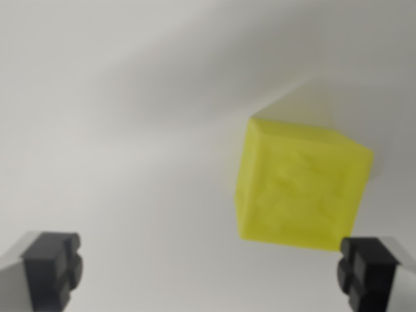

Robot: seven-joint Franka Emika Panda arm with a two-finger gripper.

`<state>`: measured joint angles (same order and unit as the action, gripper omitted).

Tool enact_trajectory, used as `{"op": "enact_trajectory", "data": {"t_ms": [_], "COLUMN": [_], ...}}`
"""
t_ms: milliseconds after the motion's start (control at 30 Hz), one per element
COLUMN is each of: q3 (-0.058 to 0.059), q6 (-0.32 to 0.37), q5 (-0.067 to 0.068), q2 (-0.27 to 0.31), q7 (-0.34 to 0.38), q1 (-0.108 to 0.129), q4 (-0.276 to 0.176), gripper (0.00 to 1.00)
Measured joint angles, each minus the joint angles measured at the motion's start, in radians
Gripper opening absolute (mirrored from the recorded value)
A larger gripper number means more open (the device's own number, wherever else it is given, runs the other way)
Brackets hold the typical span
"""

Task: Pick yellow cube

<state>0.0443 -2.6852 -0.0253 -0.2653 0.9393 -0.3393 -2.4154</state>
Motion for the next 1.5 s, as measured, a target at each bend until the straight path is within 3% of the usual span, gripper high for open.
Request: {"op": "enact_trajectory", "data": {"t_ms": [567,833,1267,1467,1500], "q3": [-0.001,-0.002,-0.003,-0.002,-0.001], "q6": [-0.102,-0.135,-0.201,-0.207,-0.207], "q5": [-0.017,-0.024,-0.05,-0.056,-0.057], "q2": [-0.083,-0.125,-0.218,-0.227,-0.227], "q7": [-0.011,-0.015,-0.031,-0.035,-0.035], "q1": [-0.074,-0.076,-0.072,-0.07,-0.07], "q4": [-0.024,-0.016,0.009,0.013,0.013], "gripper": [1.0,1.0,1.0,1.0,0.0]}}
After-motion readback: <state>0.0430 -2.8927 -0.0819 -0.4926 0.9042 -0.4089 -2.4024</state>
